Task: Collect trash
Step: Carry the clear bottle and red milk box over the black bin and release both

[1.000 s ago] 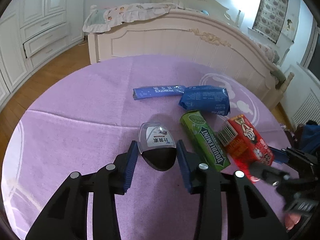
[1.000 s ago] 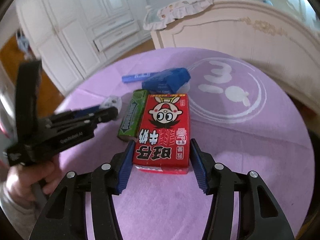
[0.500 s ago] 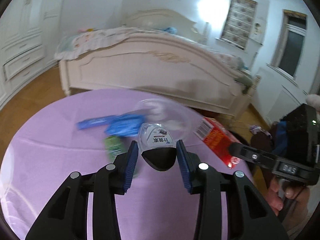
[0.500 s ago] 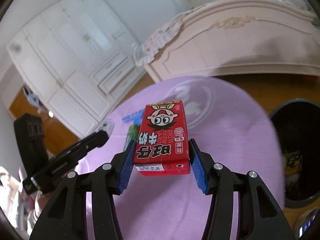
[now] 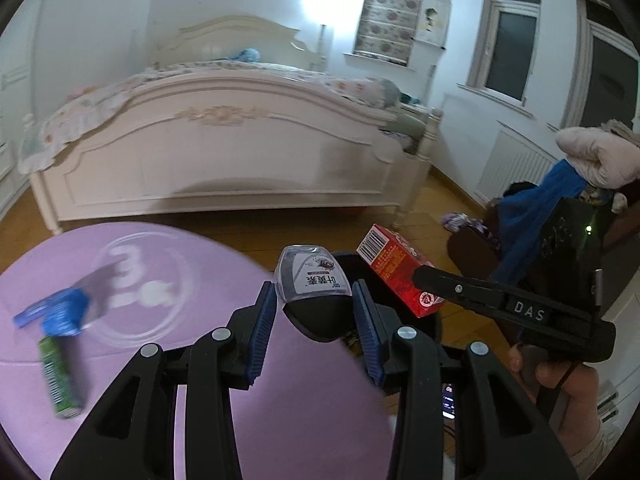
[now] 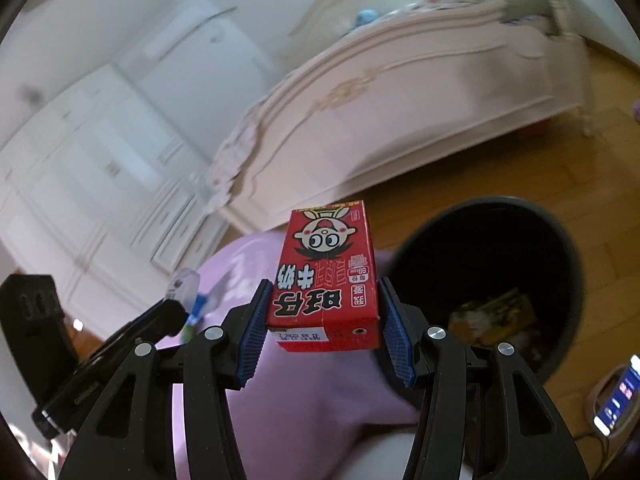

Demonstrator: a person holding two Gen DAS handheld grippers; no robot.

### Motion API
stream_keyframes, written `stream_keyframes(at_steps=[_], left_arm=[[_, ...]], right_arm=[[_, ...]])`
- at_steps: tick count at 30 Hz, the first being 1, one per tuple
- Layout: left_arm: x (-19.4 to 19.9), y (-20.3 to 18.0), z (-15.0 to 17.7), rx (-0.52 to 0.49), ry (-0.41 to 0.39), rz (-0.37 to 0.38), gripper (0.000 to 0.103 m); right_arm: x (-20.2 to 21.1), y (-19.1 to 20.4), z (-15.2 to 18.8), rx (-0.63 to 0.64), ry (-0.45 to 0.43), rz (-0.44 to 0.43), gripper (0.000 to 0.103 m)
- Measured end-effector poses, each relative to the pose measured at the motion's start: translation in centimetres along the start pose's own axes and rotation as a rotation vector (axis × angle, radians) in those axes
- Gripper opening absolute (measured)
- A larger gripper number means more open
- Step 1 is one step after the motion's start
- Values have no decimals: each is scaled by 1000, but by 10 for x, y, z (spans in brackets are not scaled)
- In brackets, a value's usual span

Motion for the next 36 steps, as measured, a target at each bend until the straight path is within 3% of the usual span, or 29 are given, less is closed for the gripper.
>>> stream_keyframes(at_steps=[13,25,27,28,29,30,32,34,36], left_arm=[[-66,-54,1,-69,95,53,39],[-94,-69,1,-88,135,75,39],[-98,-71,-1,-96,138,72,40],[-99,-71,-1,-94,136,65,41],[-99,-70,-2,-86,141,63,42],[-98,-69,0,-78,147,65,43],[-95,-66,0,-73,150,53,67],[-85,-58,-1,-74,119,17,74],[-74,-49,0,-66,109,2,75]], right_arm=[[-7,-87,-2,-137,-17,76,53],[-16,-116,-3,-193,-20,82,53],[-17,-116,-4,-205,-17,81,57],[-17,-118,-5,-216,-13,84,71],[-16,-120,-5,-233,-19,84,79],[-14,-119,-5,-243,-27,76,80],[-13,-117,-5,-236,-23,80,80],[-12,-114,-4,-226,-17,81,80],[-12,-103,-2,-204,-13,80,80]])
Point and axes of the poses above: each gripper's, at about its wrist camera, not at the fingertips, and x roughly against the way its jaws point, y to its left, z to its underside, the point moved 9 cm from there along -x, roughly the way its jaws point, and after that the axes turned 3 degrees about -x, right-handed, at the moved point
